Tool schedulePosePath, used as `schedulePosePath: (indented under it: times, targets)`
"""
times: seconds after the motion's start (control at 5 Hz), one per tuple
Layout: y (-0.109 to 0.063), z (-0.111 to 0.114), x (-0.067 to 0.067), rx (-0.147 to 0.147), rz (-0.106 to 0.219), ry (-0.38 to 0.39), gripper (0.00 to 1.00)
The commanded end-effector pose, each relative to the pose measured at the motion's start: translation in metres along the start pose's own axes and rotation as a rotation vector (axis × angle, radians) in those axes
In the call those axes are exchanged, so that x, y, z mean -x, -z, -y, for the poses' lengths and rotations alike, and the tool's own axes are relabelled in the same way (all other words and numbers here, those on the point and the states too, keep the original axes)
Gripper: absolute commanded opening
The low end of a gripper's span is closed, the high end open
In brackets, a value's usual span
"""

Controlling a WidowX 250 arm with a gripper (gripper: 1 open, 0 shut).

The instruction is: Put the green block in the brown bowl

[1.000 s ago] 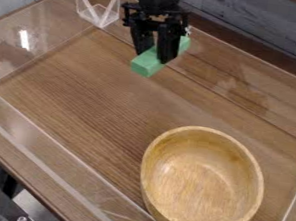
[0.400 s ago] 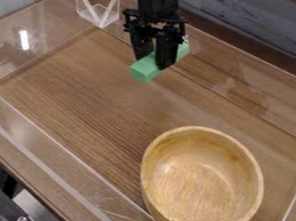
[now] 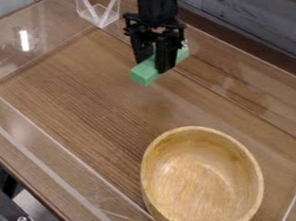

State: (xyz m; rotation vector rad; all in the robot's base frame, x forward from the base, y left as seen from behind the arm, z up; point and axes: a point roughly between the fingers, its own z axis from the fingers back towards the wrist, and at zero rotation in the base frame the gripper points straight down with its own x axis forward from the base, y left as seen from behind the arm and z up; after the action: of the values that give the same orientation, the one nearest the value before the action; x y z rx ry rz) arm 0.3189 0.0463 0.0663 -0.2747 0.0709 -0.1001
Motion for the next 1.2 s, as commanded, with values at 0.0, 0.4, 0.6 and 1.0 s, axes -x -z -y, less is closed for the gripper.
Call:
schedulePosePath:
  times: [0.0, 0.4, 0.6, 1.0]
  targets:
    - [-0.012, -0.003, -0.005, -0.020, 0.046, 0.013, 0.00]
    - [-0.011, -0.009, -0.008, -0.022, 0.048, 0.008, 0.00]
    - [-0.010, -0.012, -0.010, -0.022, 0.050, 0.006, 0.00]
    - [-0.012, -0.016, -0.012, -0.021, 0.052, 0.005, 0.00]
